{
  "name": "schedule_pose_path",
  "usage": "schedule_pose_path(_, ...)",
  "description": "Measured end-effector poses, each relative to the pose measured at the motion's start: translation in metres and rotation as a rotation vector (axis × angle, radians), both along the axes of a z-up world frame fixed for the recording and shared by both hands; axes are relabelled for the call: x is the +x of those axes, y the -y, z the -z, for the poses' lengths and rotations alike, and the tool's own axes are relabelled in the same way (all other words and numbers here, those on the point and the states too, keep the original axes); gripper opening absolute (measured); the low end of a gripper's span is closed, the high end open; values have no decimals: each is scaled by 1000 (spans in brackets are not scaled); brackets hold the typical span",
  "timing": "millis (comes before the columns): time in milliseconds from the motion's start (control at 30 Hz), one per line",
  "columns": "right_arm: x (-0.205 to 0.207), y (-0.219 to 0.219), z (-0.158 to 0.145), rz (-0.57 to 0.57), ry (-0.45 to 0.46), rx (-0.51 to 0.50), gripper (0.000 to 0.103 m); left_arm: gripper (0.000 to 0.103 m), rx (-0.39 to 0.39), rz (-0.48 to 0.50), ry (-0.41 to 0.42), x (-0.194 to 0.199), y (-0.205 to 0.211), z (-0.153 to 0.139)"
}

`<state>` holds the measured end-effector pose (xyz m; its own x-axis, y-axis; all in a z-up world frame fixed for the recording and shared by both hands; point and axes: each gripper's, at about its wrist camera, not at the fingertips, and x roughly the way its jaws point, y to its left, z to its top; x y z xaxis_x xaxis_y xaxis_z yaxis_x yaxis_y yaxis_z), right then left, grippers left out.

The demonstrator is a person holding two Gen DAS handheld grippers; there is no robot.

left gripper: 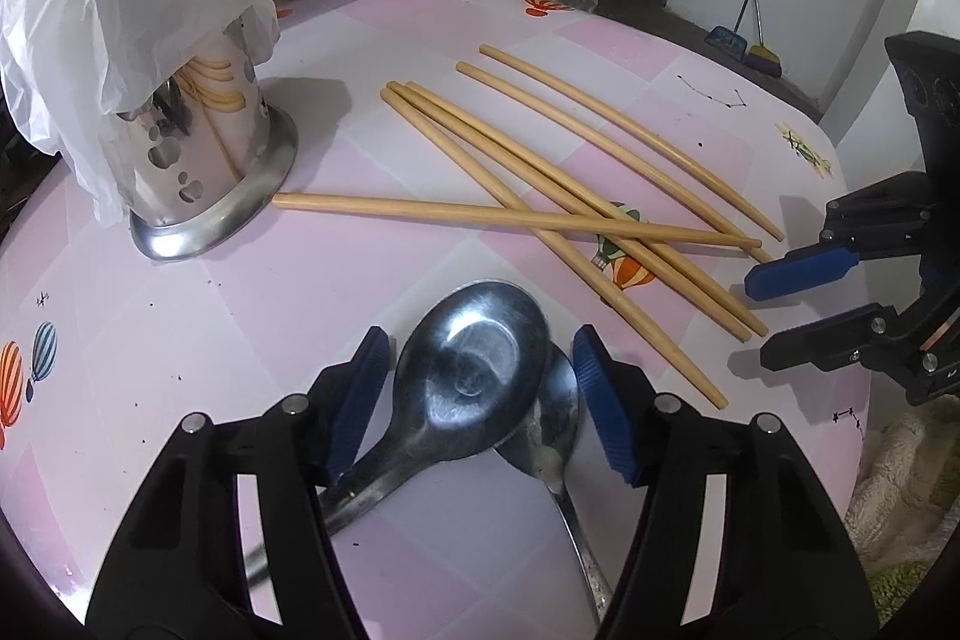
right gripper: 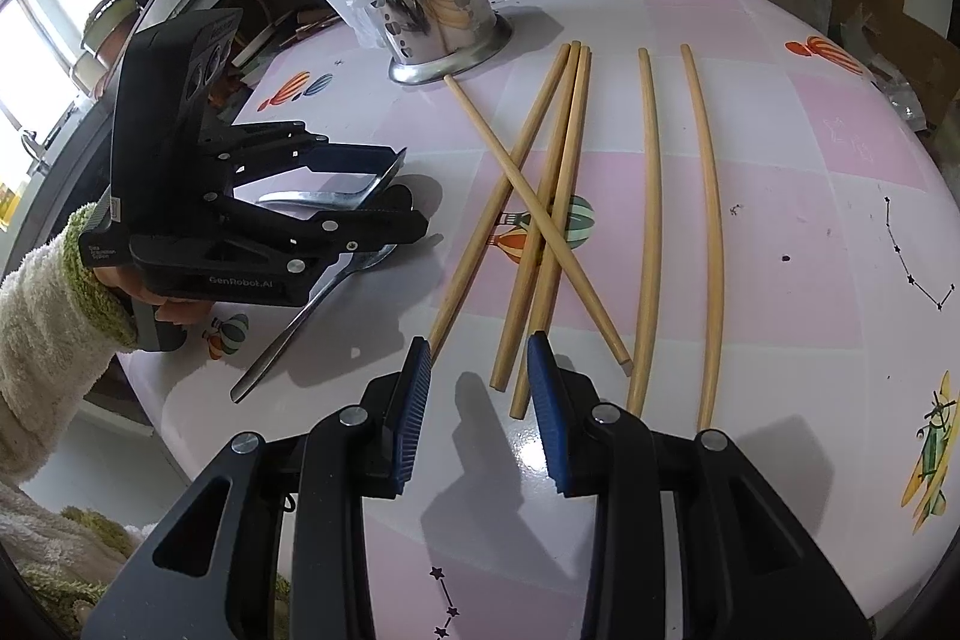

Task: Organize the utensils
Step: 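Close the left tool on the bowl of the large steel spoon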

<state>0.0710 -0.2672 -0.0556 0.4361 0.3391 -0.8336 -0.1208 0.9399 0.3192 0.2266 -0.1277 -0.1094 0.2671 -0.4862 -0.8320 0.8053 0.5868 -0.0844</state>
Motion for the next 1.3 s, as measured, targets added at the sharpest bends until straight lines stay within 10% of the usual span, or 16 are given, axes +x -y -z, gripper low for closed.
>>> schedule_pose_path(967, 4, -4, 3, -6, -19, 6, 33, 71, -99, 75, -171, 25, -10, -2)
schedule_pose_path(1300, 5, -6, 5, -12, -20, 5, 33, 47, -84, 81, -122, 18, -15, -1)
